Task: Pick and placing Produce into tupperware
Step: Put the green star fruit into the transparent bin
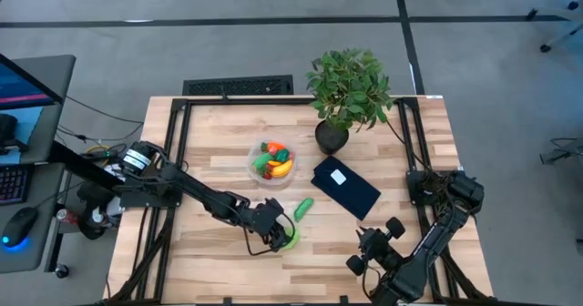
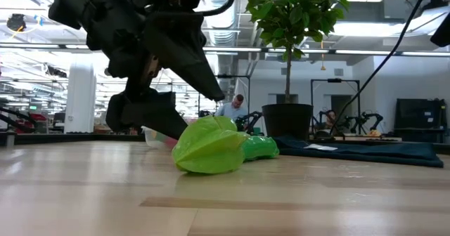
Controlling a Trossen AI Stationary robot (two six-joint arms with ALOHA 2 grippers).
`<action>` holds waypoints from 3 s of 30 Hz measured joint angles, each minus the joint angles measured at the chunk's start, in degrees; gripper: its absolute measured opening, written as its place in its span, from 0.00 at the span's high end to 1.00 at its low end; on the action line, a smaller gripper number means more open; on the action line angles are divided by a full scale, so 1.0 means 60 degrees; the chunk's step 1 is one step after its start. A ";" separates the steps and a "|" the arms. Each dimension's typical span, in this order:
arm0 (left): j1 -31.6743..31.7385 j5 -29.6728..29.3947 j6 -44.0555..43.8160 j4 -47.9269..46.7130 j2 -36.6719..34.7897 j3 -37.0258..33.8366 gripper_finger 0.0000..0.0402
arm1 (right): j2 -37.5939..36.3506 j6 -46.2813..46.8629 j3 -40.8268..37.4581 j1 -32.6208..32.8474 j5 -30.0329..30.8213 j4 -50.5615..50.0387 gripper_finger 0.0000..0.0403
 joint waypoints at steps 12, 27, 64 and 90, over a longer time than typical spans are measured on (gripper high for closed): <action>0.0002 0.0154 0.0107 -0.0086 0.0004 0.0000 0.30 | 0.0000 0.0004 0.0000 0.0000 0.0001 -0.0002 0.88; -0.0001 0.0191 0.0155 -0.0031 0.0004 0.0000 0.30 | 0.0000 -0.0396 0.0000 -0.0199 0.0009 -0.0038 0.88; -0.0001 0.0716 0.0384 0.0420 0.1162 0.0743 0.57 | 0.0004 -0.0647 -0.0153 -0.0361 -0.0010 0.0254 0.88; -0.0001 0.0650 0.0490 0.1135 0.1162 0.0732 0.69 | 0.0004 -0.0645 -0.0153 -0.0361 -0.0010 0.0459 0.88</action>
